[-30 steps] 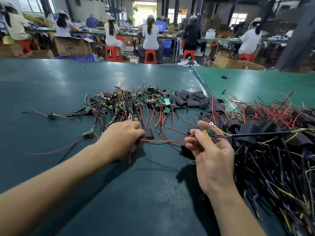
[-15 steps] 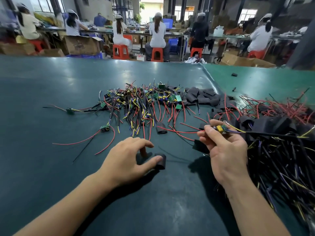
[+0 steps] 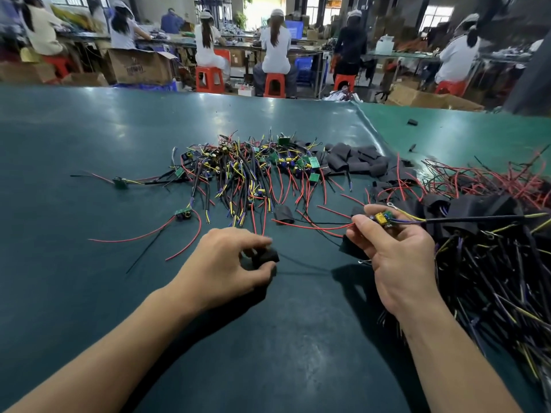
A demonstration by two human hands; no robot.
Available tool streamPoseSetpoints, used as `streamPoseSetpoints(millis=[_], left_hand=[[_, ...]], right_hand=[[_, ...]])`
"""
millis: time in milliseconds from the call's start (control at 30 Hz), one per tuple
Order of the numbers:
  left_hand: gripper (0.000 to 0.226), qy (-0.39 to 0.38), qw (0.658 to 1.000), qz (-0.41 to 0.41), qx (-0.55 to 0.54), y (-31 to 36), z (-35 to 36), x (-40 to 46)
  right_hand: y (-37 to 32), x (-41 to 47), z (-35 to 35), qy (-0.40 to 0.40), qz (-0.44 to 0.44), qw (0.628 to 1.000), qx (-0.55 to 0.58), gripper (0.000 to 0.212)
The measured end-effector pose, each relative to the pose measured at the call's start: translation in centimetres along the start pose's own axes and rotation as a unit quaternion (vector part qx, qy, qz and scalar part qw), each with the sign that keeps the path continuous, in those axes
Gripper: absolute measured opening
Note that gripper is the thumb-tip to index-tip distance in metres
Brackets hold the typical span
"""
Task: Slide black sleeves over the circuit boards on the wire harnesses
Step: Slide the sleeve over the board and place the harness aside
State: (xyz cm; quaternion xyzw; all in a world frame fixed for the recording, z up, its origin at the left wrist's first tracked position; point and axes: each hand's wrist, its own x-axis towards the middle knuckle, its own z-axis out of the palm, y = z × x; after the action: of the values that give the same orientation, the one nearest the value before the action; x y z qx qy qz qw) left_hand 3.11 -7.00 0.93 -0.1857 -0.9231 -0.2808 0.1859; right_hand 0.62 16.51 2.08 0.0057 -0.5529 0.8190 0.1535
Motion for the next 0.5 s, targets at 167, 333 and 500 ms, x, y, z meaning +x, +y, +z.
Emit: streamPoseSetpoints(millis=[167,333,500], left_hand=[[0.051,0.063,0.995,0.005,-0.071,-0.76,-0.61,-0.08],[0.057,0.081,0.992,0.02,-0.092,-0.5,-0.5,-0.05],[0.061,0.081,0.991,0.025,-0.1,-0.55,-0.44,0.0]], right_hand=[[-0.09,0.07,-0.08,-0.011,0.023,0.999,0.039,0.016],[0.05,-0.16,0.07,-0.035,0.047,0.998,0.018,0.018],[0.21,0.03,-0.04,-0.046,0.067,0.997,0.004,0.02]])
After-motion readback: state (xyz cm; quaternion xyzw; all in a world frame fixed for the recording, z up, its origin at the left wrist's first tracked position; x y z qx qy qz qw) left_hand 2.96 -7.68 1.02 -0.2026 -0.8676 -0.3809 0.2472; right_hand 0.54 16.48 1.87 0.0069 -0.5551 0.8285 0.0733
